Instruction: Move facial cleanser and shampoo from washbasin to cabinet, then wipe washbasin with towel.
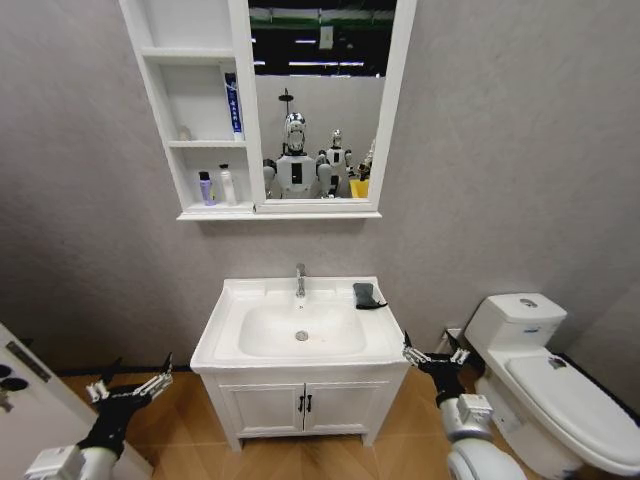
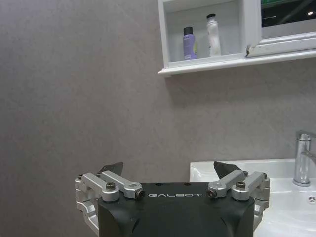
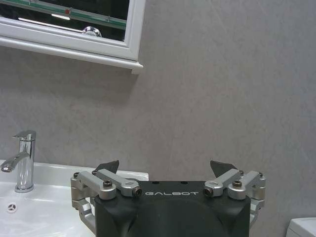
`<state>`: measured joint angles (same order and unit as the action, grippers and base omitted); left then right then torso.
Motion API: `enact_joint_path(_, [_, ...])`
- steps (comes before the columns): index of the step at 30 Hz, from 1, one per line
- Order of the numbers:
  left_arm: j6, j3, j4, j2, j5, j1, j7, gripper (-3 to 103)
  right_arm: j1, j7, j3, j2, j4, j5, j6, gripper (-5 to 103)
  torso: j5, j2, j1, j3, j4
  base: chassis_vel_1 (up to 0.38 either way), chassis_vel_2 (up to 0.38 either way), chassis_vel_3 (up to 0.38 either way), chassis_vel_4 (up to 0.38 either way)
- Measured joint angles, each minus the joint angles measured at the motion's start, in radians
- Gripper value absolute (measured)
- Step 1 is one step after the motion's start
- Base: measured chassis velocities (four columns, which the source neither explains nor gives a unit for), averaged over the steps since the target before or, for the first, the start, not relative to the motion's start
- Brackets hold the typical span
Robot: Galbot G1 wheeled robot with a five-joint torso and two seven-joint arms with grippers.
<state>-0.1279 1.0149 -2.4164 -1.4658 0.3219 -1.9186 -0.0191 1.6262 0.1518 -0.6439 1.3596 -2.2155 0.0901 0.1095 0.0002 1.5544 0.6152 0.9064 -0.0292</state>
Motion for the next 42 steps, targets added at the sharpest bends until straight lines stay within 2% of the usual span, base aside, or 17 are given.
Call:
enact_joint_path(4, [-0.021,0.002,-0.002,-0.001,-0.001,0.011,0.021,100,0.011,0.0,-0.001,0.004,-0.005,0.002,-0.004,100,-0.0002,0.0,0.0,0.0,0.0002,0.0,0.0,0.0,0.0])
enact_joint_path(26, [-0.028,-0.009,0.005,0.007,0.009,0.024,0.028,100,0.014,-0.034,0.004,0.008,-0.016,0.015,0.021,100,-0.0003,0.0,0.0,0.0,0.0004,-0.029,0.029,0.034,-0.029])
enact_joint_path(32, [-0.028,-0.01,0.006,0.008,0.01,0.025,0.028,100,-0.003,-0.022,0.011,-0.001,0.007,0.026,0.056,100,-0.0003,0.0,0.0,0.0,0.0003,-0.176,0.172,0.182,-0.194])
enact_joint_path(34, [-0.028,-0.01,0.006,0.008,0.01,0.025,0.029,100,-0.054,0.0,0.015,-0.024,0.047,0.085,0.099,100,-0.0003,-0.001,0.002,0.001,0.0005,-0.117,0.144,0.135,-0.096])
enact_joint_path(35, [-0.028,-0.01,0.006,0.008,0.011,0.025,0.029,100,-0.093,0.026,0.02,-0.041,0.073,0.146,0.137,100,-0.0002,-0.001,0.002,0.001,0.0004,-0.09,0.043,0.076,-0.019])
enact_joint_path(36, [-0.028,-0.01,0.006,0.008,0.011,0.025,0.029,100,-0.093,0.026,0.02,-0.041,0.073,0.146,0.137,100,-0.0002,-0.001,0.002,0.001,0.0004,-0.09,0.043,0.076,-0.019])
enact_joint_path(37, [-0.029,-0.011,0.006,0.009,0.011,0.025,0.029,100,-0.145,0.073,0.03,-0.063,0.106,0.23,0.182,100,0.0001,-0.001,0.001,0.001,0.0001,-0.054,0.043,-0.008,0.01])
enact_joint_path(38, [-0.029,-0.011,0.006,0.009,0.011,0.025,0.029,100,-0.145,0.073,0.03,-0.063,0.106,0.23,0.182,100,0.0001,-0.001,0.001,0.001,0.0001,-0.054,0.043,-0.008,0.01])
enact_joint_path(40, [-0.029,-0.011,0.006,0.009,0.011,0.025,0.029,100,-0.258,0.188,0.062,-0.127,0.176,0.414,0.295,100,0.0001,0.0,0.0,0.0,0.0005,0.028,-0.002,-0.022,0.018])
enact_joint_path(41, [-0.029,-0.011,0.006,0.009,0.011,0.025,0.029,100,-0.3,0.219,0.078,-0.163,0.207,0.473,0.333,100,0.0001,0.0,0.0,0.0,0.0004,0.057,-0.024,-0.04,0.036])
enact_joint_path(42, [-0.029,-0.011,0.006,0.009,0.011,0.025,0.029,100,-0.3,0.219,0.078,-0.163,0.207,0.473,0.333,100,0.0001,0.0,0.0,0.0,0.0004,0.057,-0.024,-0.04,0.036])
